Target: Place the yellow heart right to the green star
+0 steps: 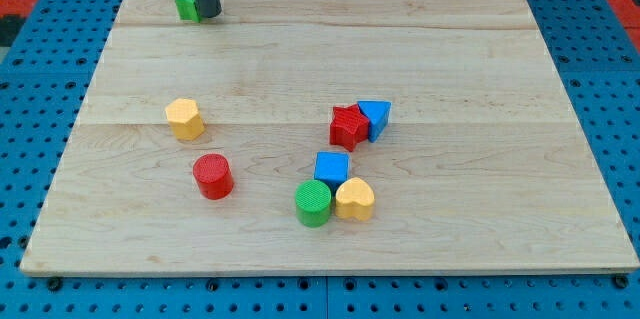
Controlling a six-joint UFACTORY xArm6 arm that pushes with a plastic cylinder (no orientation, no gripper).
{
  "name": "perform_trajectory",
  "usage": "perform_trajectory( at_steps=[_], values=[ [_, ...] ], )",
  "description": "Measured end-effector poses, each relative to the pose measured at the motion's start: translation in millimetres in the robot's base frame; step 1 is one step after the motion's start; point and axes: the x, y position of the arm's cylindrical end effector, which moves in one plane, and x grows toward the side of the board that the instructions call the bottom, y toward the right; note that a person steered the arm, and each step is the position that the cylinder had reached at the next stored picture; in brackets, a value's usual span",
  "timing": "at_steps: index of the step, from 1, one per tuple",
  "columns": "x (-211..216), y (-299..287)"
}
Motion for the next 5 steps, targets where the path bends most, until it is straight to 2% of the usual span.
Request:
perform_trajectory(
  at_steps=[1,2,3,4,5],
  values=[
    [15,70],
    [27,185],
    [131,275],
    [259,342],
    [370,334]
  ],
)
